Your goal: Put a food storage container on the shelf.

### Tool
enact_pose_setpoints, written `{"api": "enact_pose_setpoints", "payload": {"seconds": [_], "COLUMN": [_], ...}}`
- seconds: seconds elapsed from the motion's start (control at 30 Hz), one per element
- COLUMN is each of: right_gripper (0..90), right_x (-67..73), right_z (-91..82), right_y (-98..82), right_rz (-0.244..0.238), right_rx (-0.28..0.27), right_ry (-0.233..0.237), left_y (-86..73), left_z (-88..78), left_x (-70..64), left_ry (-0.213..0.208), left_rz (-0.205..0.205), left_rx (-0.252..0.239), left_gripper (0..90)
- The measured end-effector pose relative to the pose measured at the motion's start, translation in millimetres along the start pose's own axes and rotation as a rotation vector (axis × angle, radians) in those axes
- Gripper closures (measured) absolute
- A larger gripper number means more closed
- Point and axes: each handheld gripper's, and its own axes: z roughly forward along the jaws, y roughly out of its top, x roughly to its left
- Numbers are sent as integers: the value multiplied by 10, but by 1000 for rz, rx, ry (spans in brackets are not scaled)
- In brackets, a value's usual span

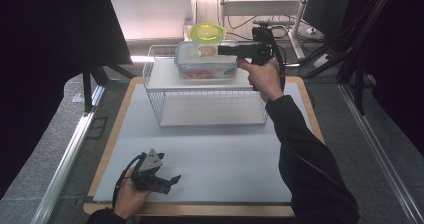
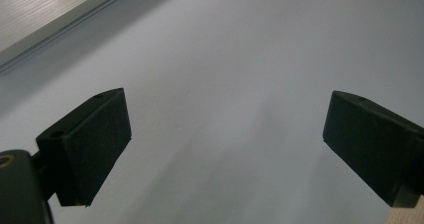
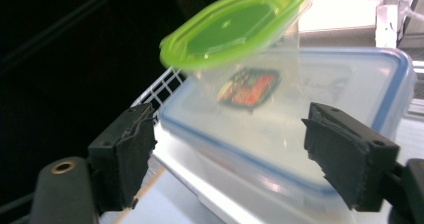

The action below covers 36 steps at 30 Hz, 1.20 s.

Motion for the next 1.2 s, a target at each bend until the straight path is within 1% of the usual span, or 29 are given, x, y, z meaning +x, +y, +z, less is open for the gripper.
{"api": "enact_pose_setpoints", "payload": {"seconds": [0.17, 0.23, 0.43, 0.63, 0.7, 0.77, 0.8, 1.13, 1.2], "right_gripper": [135, 115, 92, 73, 66, 58, 56, 31, 33], "right_x": [45, 56, 83, 113, 122, 119, 118, 66, 63], "right_z": [-127, -178, -317, -396, -406, -403, -401, -329, -326], "right_y": [-181, -256, -445, -630, -691, -779, -822, -1250, -1328], "right_rz": [-66, -89, -148, -206, -222, -248, -252, -312, -325], "right_rx": [11, 12, 7, 7, 14, 19, 24, 78, 77], "right_ry": [11, 9, 10, 3, -4, -10, -18, -31, -42], "left_y": [1, 1, 0, 0, 0, -1, -1, 0, 1], "left_z": [3, 3, 8, 11, 10, 9, 6, 1, 1], "left_x": [-3, -4, -5, -6, -6, -5, -4, -5, -6], "left_ry": [0, 0, 0, -1, 3, 5, 7, 8, 7], "left_rz": [-1, -1, -1, -1, 0, -1, -1, 3, 5], "left_rx": [0, 1, 2, 1, -2, -5, -5, -8, -7], "left_gripper": [50, 51, 51, 51, 50, 49, 49, 48, 48]}}
